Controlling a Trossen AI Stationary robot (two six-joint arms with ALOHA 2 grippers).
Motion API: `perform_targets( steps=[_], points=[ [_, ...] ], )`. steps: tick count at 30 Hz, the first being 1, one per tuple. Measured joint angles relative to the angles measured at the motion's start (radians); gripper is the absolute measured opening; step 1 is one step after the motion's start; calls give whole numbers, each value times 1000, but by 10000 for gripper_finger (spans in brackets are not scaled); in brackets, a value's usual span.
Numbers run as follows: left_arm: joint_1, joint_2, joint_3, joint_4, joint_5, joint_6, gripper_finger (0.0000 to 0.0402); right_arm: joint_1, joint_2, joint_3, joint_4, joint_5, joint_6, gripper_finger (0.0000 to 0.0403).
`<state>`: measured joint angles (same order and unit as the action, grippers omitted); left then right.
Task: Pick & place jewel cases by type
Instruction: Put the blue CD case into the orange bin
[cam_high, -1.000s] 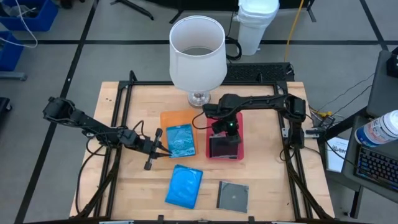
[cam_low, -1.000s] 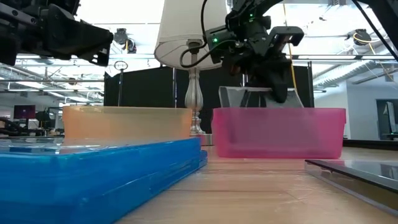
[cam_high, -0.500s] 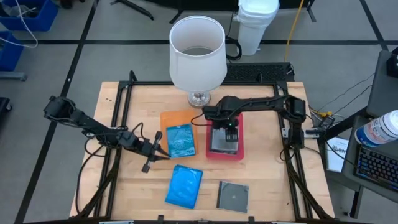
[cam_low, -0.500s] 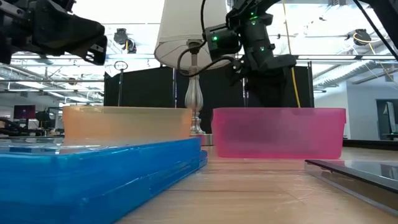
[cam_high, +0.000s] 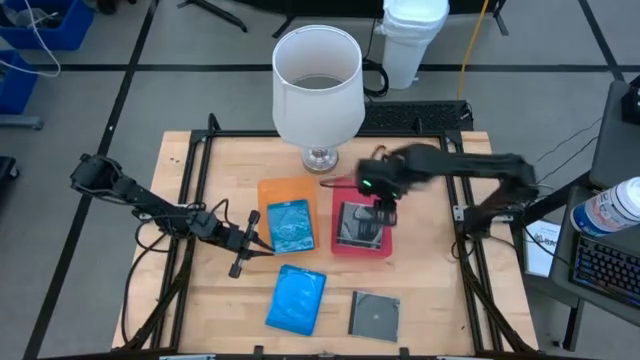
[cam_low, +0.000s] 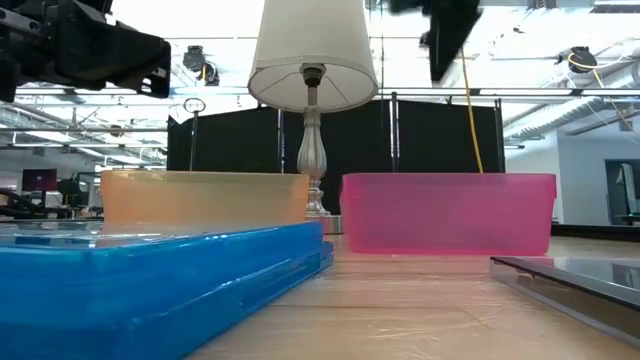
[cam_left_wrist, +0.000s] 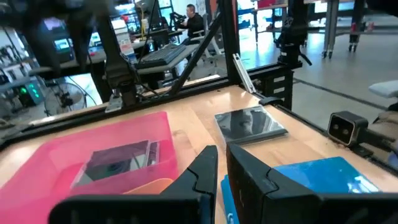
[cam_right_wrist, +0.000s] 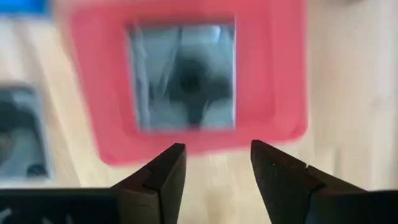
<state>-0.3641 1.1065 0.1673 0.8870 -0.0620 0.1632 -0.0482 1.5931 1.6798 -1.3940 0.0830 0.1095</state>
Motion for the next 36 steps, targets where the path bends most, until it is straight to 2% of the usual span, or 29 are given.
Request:
perform_targets(
  steps=[3,5,9,11,16,22,28,31,36],
  points=[
    [0,0,0,0,0,36,42,163,-107,-24,127,175,54,150],
    [0,0,0,0,0,70,42,285,-158,-80,282,283,66,134],
    [0,0,0,0,0,101,42,480,-215,-284,753,571,-33,89],
    [0,0,0,1,-6,101,42,525,-217,-398,1016,633,-109,62],
    [0,0,0,4,-48,65,42,555,-197,-657,1496,501,-224,6],
    [0,0,1,-26,-52,31,42,553,-132,-886,1934,499,-204,10],
    [6,0,1,-55,-58,14,42,521,-2,-913,2015,492,-211,3],
    [6,0,1,-90,-42,19,42,500,58,-909,2015,485,-132,3],
    [4,0,1,-122,-35,36,42,465,127,-909,2122,251,-43,1]
  ],
)
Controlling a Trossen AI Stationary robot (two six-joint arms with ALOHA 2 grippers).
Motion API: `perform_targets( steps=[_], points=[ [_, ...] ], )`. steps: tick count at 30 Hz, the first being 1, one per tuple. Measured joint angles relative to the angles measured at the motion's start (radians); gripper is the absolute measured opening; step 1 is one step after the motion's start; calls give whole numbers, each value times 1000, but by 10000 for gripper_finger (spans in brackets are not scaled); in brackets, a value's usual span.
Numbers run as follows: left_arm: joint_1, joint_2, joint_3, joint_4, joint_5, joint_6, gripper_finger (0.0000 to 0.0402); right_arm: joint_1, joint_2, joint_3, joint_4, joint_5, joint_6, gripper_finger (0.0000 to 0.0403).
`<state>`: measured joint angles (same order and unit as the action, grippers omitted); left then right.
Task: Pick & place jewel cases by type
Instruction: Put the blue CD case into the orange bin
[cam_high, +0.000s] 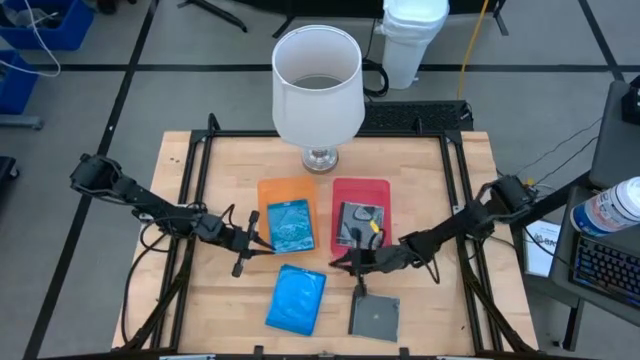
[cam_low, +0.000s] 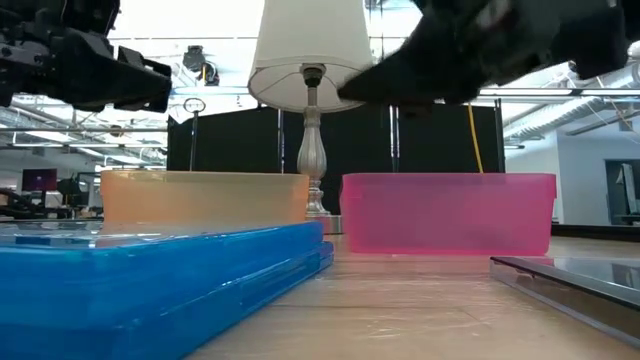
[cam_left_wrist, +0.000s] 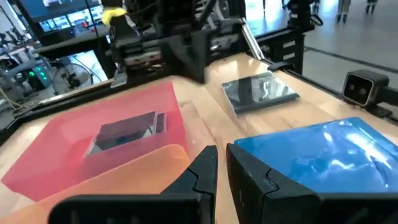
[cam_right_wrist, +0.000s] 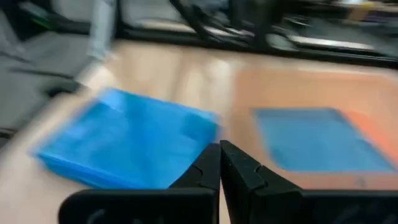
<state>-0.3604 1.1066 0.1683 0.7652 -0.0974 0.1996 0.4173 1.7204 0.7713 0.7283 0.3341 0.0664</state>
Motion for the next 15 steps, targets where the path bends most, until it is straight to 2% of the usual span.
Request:
perform_targets(
  steps=[2,4,7,9,12,15],
  points=[
    [-20,0,17,-82,-3,19,42,-5,12,0,66,-49,8,2],
    [-72,1,71,-232,-44,33,42,-3,20,5,131,-49,18,1],
    [-167,17,215,-522,-212,-16,42,26,26,19,131,-43,13,1],
    [-223,34,306,-697,-284,-66,42,56,47,51,130,-16,-1,1],
    [-307,59,419,-842,-288,-117,42,97,82,127,95,32,-14,1],
    [-400,82,467,-925,-300,-156,42,128,128,238,-7,50,17,0]
  ],
)
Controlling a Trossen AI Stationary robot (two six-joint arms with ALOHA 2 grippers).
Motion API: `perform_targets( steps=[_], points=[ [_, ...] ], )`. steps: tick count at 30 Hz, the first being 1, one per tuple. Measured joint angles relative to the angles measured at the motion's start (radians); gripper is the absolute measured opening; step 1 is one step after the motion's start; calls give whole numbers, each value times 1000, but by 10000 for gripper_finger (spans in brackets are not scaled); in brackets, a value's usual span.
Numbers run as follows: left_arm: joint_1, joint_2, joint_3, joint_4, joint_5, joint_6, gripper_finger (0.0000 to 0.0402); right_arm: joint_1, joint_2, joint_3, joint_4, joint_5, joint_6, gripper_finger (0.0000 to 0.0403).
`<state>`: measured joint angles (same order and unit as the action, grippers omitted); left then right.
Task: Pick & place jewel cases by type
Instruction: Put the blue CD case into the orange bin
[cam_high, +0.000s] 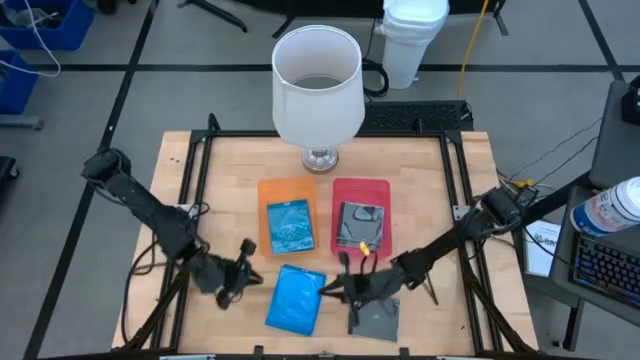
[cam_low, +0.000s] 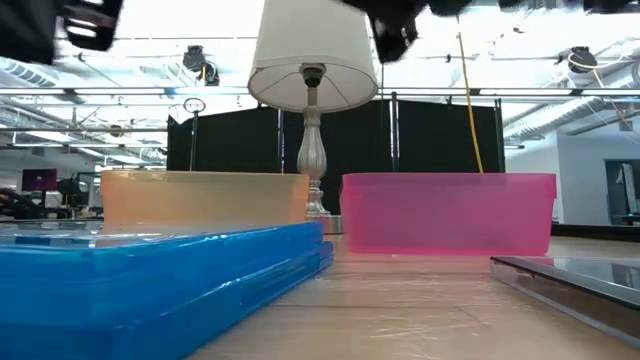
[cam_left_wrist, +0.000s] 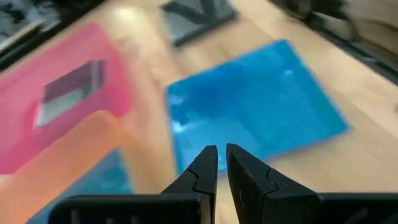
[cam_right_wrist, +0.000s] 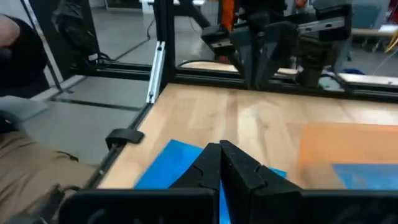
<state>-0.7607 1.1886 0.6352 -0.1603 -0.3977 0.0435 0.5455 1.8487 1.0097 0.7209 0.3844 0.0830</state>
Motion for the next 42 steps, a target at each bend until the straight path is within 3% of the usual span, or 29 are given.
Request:
perform_targets(
  steps=[4,7,14,22,26,31,42],
  points=[
    [-112,40,7,-15,-39,-66,42,36,62,168,-199,130,48,0],
    [-177,108,7,39,-93,-175,42,43,97,261,-340,164,134,0],
    [-269,305,15,242,-191,-132,42,22,84,315,-561,138,305,0],
    [-265,375,59,239,-209,-112,42,-81,65,315,-758,27,482,0],
    [-266,383,60,144,-215,-79,42,-108,64,315,-787,-36,545,0],
    [-230,383,60,13,-194,-72,42,-83,63,315,-766,-76,616,0],
    [-87,383,60,-1,-73,-33,42,-18,63,315,-778,-87,920,0]
  ],
)
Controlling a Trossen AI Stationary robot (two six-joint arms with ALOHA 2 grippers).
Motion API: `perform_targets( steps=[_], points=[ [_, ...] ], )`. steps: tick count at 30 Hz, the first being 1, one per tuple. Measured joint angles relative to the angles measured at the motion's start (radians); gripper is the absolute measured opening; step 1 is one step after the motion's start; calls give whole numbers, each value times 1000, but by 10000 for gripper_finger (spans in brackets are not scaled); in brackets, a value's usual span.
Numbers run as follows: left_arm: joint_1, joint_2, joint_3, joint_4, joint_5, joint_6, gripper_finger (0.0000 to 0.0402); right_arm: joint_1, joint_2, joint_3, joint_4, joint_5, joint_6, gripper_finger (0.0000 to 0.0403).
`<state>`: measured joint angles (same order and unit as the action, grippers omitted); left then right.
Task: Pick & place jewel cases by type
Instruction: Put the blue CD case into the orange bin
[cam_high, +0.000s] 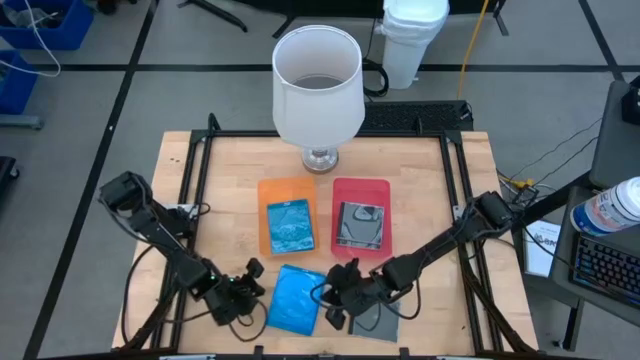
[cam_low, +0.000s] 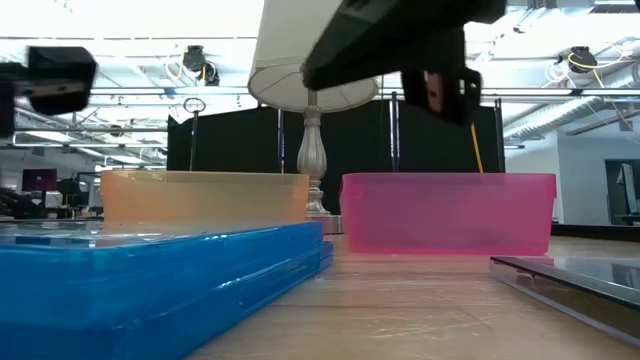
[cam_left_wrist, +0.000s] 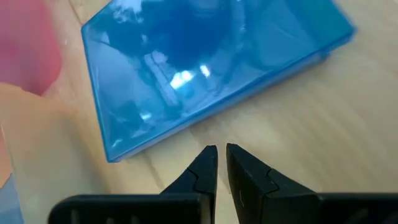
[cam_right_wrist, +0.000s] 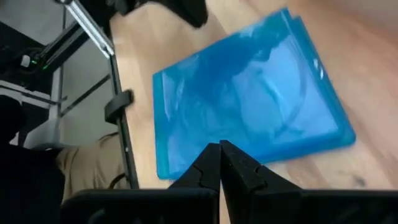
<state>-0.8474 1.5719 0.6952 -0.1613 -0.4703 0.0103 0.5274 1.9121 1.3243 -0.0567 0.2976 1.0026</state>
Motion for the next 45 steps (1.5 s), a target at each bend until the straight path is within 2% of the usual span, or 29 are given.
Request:
perform_targets(
  steps=[8,13,19,23,27,33,40,45],
  points=[
    [54,1,0,6,27,14,42,4,10,0,-42,-44,126,0],
    [64,48,0,21,36,27,42,-6,40,-1,-20,-67,172,10],
    [77,121,1,59,16,30,42,-15,63,-1,-31,-78,289,80],
    [80,125,1,64,9,14,42,-16,62,-1,-40,-89,386,134],
    [80,125,0,64,8,14,42,-16,64,-1,-53,-90,495,166],
    [80,125,0,77,7,18,42,-15,102,-1,-55,-97,558,167],
    [75,126,0,68,6,-7,42,-20,162,-1,43,-118,553,161],
    [66,126,0,50,-3,-15,42,-22,164,-1,46,-95,525,160]
  ],
)
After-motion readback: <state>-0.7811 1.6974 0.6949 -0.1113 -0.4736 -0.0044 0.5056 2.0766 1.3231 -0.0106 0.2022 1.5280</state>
